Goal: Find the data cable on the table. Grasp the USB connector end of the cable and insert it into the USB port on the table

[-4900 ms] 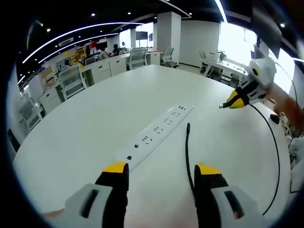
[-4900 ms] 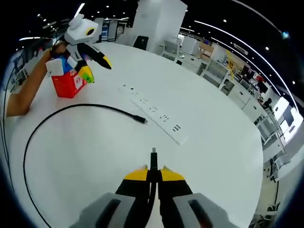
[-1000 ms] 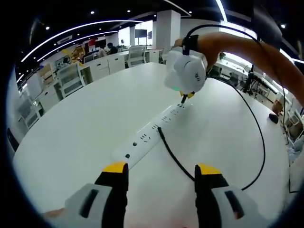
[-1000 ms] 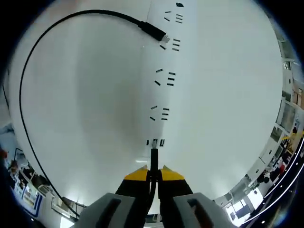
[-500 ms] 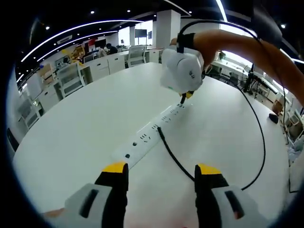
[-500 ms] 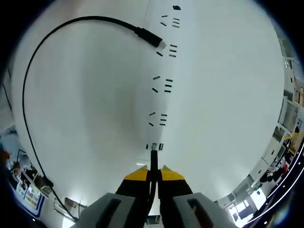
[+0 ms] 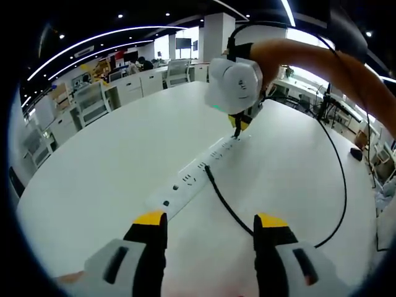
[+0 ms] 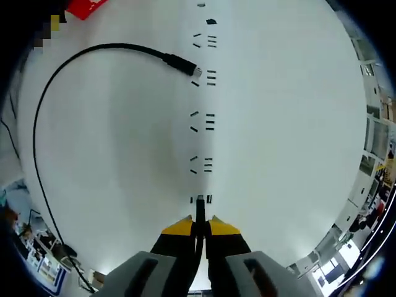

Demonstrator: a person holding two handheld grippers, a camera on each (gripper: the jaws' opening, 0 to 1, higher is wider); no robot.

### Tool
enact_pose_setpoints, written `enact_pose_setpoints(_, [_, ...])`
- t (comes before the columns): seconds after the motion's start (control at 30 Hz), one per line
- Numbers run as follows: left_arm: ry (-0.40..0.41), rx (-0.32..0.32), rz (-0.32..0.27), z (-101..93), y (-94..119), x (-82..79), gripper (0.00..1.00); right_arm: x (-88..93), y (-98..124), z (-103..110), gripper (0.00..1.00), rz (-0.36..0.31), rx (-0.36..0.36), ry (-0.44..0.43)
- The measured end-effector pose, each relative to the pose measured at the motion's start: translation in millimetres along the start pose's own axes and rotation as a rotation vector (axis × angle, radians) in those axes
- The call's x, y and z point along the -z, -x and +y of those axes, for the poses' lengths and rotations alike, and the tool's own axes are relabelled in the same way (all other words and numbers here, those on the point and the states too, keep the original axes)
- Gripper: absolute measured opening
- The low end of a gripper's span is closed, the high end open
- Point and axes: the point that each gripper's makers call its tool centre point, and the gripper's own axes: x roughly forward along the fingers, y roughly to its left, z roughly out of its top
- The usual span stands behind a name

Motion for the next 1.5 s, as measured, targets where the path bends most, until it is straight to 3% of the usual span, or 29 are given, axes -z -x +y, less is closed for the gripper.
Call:
enact_pose_setpoints(0.53, [0.0,0.0,0.001,-1.8,0,0.8,0.56,-5.4,3,6,0.09,-0.13,-0.019,-0.045])
enact_pose_setpoints(1.03, [0.0,0.0,0.002,-3.2,-1,2.3,0.56,-8.0,4,-2,0.09,-0.316,-0.069,-0.148])
enact_pose_setpoints(1.17, [0.0,0.0,0.002,-3.3,-1,2.6,0.56,-9.9,4,-2,0.09,-0.317,-0.071,-0.142])
enact_pose_setpoints(1.5, [-0.001,-0.001,0.002,-3.3,0,3.4,0.56,-13.7,3,-3,0.08,-0.222,-0.05,-0.065])
